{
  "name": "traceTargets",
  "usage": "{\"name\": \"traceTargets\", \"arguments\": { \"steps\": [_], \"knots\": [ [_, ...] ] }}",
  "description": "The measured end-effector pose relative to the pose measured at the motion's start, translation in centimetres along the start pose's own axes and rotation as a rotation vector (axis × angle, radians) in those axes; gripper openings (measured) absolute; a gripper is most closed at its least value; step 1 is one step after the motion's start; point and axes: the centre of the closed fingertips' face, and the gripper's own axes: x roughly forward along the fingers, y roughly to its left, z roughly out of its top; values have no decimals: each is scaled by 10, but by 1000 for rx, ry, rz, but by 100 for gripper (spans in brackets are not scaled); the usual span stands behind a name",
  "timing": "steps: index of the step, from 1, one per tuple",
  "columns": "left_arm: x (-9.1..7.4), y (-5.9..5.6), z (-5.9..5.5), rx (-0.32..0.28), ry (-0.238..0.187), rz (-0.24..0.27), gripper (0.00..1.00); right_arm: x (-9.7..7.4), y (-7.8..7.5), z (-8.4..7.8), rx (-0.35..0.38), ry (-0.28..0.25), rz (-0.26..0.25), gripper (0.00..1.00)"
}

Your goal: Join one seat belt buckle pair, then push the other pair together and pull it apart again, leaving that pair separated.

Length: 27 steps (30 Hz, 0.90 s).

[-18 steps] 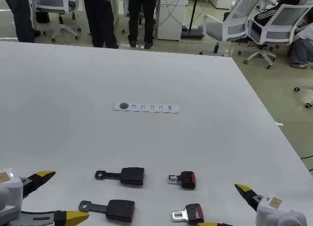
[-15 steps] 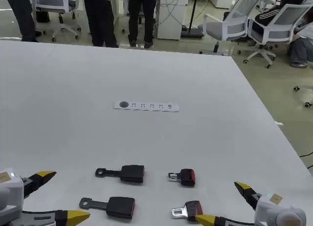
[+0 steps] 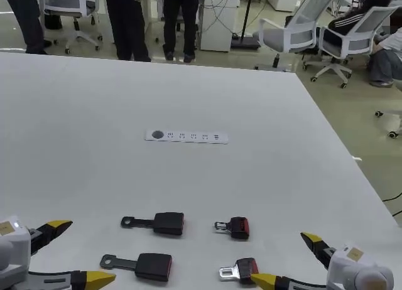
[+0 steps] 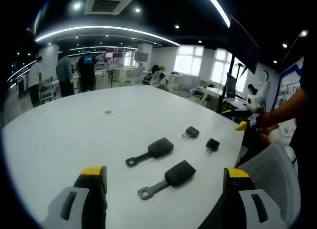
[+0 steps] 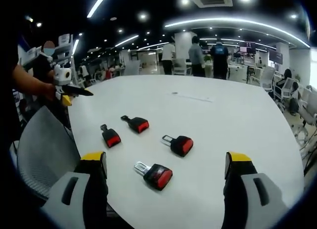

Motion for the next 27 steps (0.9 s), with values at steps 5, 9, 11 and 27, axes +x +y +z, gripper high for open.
{"name": "traceTargets", "arguments": {
  "steps": [5, 9, 11, 27],
  "knots": [
    [0, 1, -1, 1, 0, -2, 100, 1, -2, -1, 0, 0, 2, 100],
    [-1, 5, -3, -1, -1, 0, 100, 1, -1, 1, -3, -1, 3, 100],
    [-1, 7, -4, 2, 0, 1, 100, 1, -2, 0, -3, 0, 3, 100],
    [4, 2, -4, 1, 2, -10, 100, 0, 4, -1, -4, -1, 0, 99]
  ]
}}
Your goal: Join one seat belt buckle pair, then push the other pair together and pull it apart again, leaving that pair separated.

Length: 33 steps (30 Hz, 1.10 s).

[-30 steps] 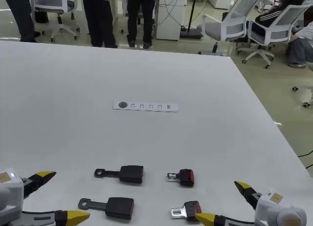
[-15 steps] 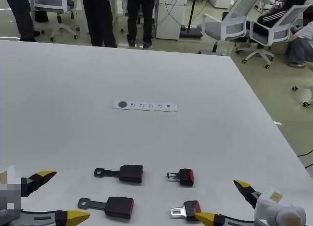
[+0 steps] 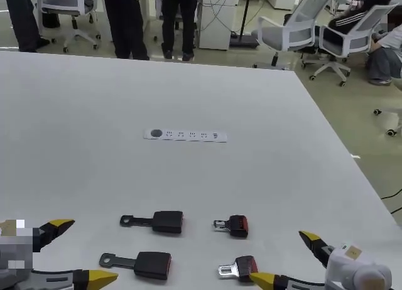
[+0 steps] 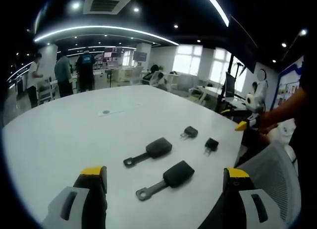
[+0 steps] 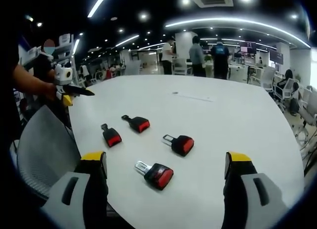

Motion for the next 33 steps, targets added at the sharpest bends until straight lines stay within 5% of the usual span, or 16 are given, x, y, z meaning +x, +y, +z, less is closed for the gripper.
{"name": "traceTargets", "arguments": {
  "steps": [14, 25, 33],
  "knots": [
    [1, -1, 1, -10, -7, 6, 100, 3, 4, 4, 17, -11, -4, 99],
    [5, -3, 9, -82, -78, 48, 100, 5, 2, 8, 49, -38, -26, 99],
    [9, -4, 11, -82, -75, 47, 100, 8, 5, 7, 76, -46, -32, 99]
  ]
}}
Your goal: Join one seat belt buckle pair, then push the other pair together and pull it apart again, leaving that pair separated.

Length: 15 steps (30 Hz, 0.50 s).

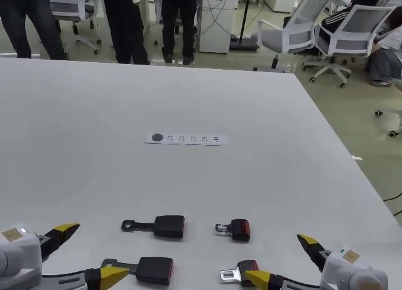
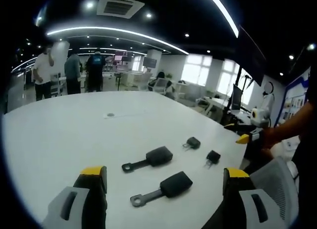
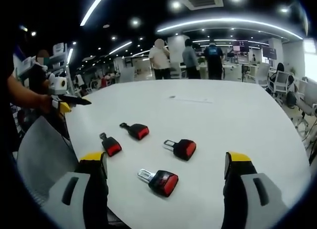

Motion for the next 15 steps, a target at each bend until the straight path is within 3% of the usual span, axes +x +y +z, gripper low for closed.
{"name": "traceTargets", "arguments": {
  "steps": [15],
  "knots": [
    [-1, -4, -10, 4, 21, -9, 100, 1, -4, -5, -12, 16, 7, 98]
  ]
}}
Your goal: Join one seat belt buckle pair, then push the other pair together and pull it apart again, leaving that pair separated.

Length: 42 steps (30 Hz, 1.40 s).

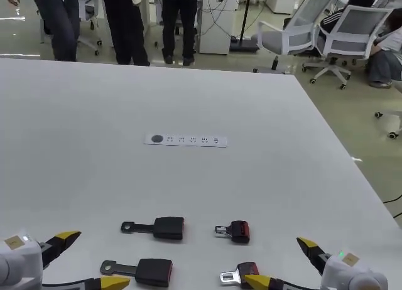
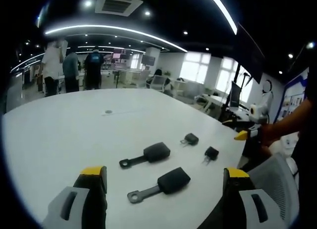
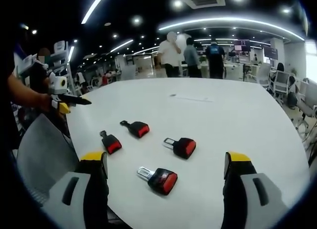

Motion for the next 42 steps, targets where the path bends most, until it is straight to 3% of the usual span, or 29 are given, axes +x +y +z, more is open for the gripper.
{"name": "traceTargets", "arguments": {
  "steps": [14, 33, 42],
  "knots": [
    [7, -5, 1, 13, 5, -19, 99, 6, 9, -2, -35, 19, 32, 97],
    [29, -14, -3, 47, 52, -71, 98, 14, 13, -6, -87, 72, 83, 95],
    [39, -24, -7, 72, 89, -100, 97, 22, 15, -19, -125, 121, 122, 92]
  ]
}}
